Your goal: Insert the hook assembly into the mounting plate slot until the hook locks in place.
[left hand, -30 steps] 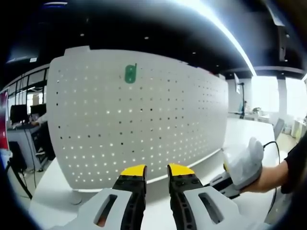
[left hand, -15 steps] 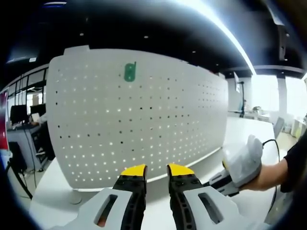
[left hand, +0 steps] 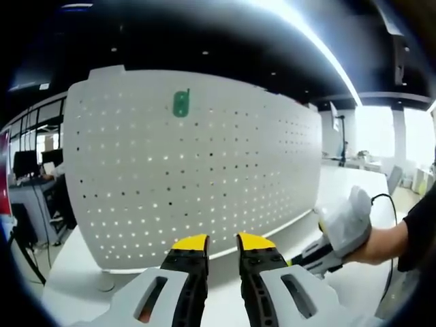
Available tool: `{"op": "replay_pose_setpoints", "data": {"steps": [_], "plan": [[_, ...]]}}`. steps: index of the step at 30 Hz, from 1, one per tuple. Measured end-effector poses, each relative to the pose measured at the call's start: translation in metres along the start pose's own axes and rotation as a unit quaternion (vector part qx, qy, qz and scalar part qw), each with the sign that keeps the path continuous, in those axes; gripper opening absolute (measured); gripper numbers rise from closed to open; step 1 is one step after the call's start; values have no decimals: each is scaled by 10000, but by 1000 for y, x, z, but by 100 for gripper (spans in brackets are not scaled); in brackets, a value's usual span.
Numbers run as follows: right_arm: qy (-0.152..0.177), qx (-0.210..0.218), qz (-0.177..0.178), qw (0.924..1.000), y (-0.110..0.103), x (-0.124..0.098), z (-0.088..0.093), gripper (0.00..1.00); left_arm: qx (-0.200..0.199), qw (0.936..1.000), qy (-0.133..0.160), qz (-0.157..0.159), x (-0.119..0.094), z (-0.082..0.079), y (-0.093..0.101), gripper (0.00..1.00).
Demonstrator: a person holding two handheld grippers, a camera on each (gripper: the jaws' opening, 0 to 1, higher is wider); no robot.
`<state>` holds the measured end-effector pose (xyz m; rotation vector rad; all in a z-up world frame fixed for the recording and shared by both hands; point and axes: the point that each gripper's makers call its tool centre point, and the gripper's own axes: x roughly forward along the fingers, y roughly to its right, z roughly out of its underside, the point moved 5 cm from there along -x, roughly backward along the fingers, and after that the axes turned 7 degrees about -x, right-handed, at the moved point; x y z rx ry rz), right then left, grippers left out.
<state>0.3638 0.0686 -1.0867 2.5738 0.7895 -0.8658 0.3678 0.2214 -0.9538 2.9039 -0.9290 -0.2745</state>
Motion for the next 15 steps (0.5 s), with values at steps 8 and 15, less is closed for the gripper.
{"op": "replay_pose_setpoints", "data": {"steps": [8,15], "plan": [[524,329,72,9981,6,-13,-23,0,25,10000,-10,82,0,0,4,17],[1081,554,128,9925,8,-26,-43,0,20,9998,-41,175,1,1,8,17]]}}
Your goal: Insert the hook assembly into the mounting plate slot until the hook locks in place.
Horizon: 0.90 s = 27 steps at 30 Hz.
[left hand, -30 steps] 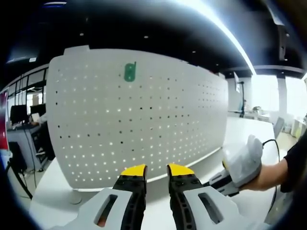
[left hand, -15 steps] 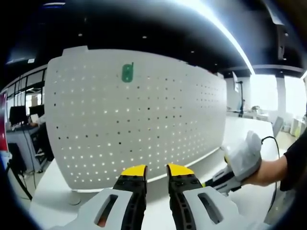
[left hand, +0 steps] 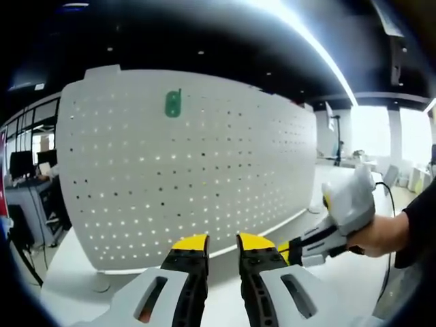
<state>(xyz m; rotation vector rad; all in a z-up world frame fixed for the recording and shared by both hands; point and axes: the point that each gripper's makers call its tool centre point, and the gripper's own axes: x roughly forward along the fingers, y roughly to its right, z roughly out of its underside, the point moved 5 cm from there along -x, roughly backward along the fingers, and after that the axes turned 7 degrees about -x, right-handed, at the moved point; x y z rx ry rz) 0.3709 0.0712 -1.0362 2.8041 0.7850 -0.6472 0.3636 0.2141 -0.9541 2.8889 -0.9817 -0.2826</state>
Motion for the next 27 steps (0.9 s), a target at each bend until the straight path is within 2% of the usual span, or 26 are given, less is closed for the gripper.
{"op": "replay_pose_setpoints", "data": {"steps": [3,5,9,22,27], "plan": [[244,51,34,9997,-1,-5,-12,0,5,10000,-2,43,1,0,2,17],[531,126,-3,9985,-3,-8,-22,0,12,10000,5,83,1,0,4,16],[769,160,-15,9969,-5,-14,-33,0,25,9999,31,166,1,-1,8,16],[1286,480,-73,9905,-6,-25,-51,0,36,9988,86,477,2,-2,20,14],[1434,500,-119,9883,-8,-29,-58,0,-91,9979,90,633,3,-1,25,15]]}}
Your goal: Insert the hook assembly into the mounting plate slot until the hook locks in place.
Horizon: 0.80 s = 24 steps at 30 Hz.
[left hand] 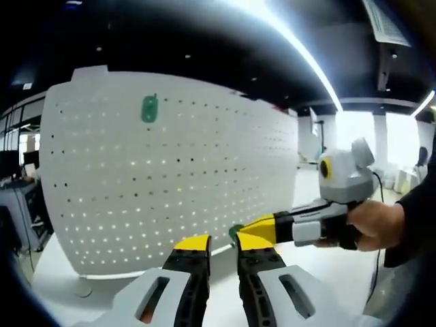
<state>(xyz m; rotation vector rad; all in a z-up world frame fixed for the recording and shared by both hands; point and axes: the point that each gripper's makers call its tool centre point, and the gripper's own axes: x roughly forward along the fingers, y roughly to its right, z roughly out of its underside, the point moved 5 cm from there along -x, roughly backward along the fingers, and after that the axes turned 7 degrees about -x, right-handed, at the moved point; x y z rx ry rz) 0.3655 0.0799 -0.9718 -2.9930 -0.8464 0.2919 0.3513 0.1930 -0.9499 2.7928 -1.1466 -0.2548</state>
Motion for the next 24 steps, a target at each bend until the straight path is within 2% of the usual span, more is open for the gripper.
{"op": "replay_pose_setpoints", "data": {"steps": [13,24], "plan": [[309,195,-279,9989,-10,-4,-13,0,-481,9982,77,343,2,0,6,15],[588,231,-687,9956,-22,-6,-20,0,-910,9943,148,544,1,-2,6,9]]}}
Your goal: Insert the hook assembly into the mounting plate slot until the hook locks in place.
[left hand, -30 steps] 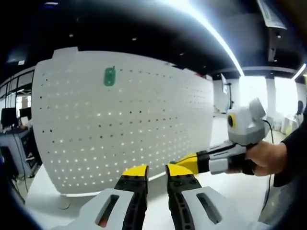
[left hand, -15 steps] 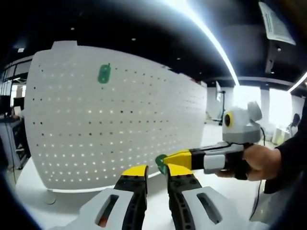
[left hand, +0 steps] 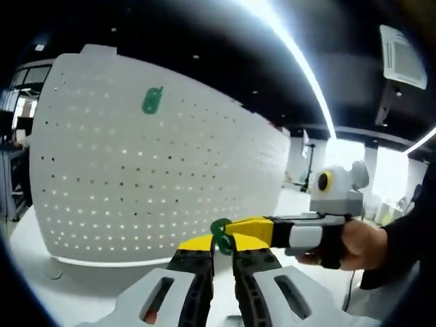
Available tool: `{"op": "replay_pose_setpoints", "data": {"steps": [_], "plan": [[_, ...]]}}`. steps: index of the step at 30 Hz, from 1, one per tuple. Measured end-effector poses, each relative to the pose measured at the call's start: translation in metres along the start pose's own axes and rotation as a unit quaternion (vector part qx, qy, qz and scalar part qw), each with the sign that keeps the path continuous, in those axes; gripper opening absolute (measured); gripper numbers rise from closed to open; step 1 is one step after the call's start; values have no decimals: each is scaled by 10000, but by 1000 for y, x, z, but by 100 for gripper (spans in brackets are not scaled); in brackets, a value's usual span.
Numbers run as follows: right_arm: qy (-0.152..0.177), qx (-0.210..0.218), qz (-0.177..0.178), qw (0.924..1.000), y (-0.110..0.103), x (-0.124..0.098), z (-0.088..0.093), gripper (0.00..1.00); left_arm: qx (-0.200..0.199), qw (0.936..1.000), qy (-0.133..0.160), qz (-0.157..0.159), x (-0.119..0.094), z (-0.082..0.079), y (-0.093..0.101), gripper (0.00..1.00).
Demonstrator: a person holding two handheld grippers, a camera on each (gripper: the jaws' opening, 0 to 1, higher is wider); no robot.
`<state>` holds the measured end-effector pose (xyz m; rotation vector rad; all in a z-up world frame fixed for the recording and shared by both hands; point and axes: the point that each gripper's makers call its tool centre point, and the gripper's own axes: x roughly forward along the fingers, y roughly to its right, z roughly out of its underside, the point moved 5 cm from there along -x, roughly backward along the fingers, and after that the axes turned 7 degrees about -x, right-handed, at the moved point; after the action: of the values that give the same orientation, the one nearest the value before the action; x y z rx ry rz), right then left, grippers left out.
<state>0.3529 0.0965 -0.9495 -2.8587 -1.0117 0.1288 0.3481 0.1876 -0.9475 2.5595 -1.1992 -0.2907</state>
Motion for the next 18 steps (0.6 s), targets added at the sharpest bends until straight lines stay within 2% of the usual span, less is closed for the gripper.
{"op": "replay_pose_setpoints", "data": {"steps": [18], "plan": [[163,17,-397,9991,-9,-1,-6,0,-156,9998,-4,113,1,2,1,4]]}}
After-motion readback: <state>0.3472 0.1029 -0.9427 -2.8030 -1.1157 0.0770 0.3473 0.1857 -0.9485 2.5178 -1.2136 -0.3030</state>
